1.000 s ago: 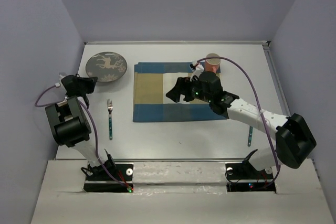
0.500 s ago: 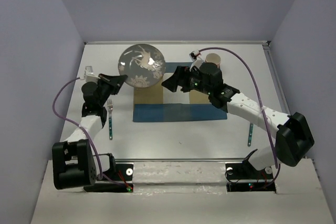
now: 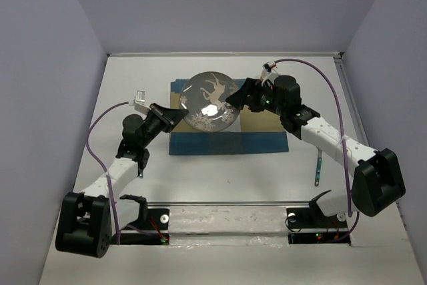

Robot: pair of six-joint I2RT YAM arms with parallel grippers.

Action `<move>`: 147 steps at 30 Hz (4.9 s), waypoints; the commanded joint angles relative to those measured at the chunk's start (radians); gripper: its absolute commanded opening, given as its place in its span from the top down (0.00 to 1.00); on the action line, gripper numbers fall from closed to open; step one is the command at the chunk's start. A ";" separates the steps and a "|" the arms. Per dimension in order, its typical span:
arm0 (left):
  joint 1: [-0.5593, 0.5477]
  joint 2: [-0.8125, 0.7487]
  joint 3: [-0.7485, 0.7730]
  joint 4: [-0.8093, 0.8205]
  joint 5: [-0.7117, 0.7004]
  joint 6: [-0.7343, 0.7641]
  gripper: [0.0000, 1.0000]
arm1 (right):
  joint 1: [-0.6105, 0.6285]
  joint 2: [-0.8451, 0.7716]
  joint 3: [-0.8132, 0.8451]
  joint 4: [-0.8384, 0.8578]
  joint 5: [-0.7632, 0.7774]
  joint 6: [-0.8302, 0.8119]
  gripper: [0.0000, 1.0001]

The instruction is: Set the dinner table for one person

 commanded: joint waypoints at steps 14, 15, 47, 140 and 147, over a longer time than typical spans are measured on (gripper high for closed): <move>-0.073 -0.112 0.020 0.163 0.035 0.035 0.48 | -0.003 -0.174 -0.217 0.079 0.101 0.170 1.00; -0.073 -0.121 0.037 0.150 0.063 0.044 0.25 | -0.003 -0.182 -0.225 0.081 0.098 0.184 1.00; -0.135 -0.550 0.335 -0.689 -0.351 0.880 0.01 | 0.007 0.313 -0.151 0.680 0.215 0.626 1.00; -0.442 -0.823 0.366 -0.729 -0.537 0.932 0.01 | -0.674 0.080 -0.219 -0.864 0.526 0.040 0.56; -0.443 -0.808 0.363 -0.727 -0.518 0.929 0.01 | -0.674 0.061 -0.217 -0.826 0.552 0.019 0.90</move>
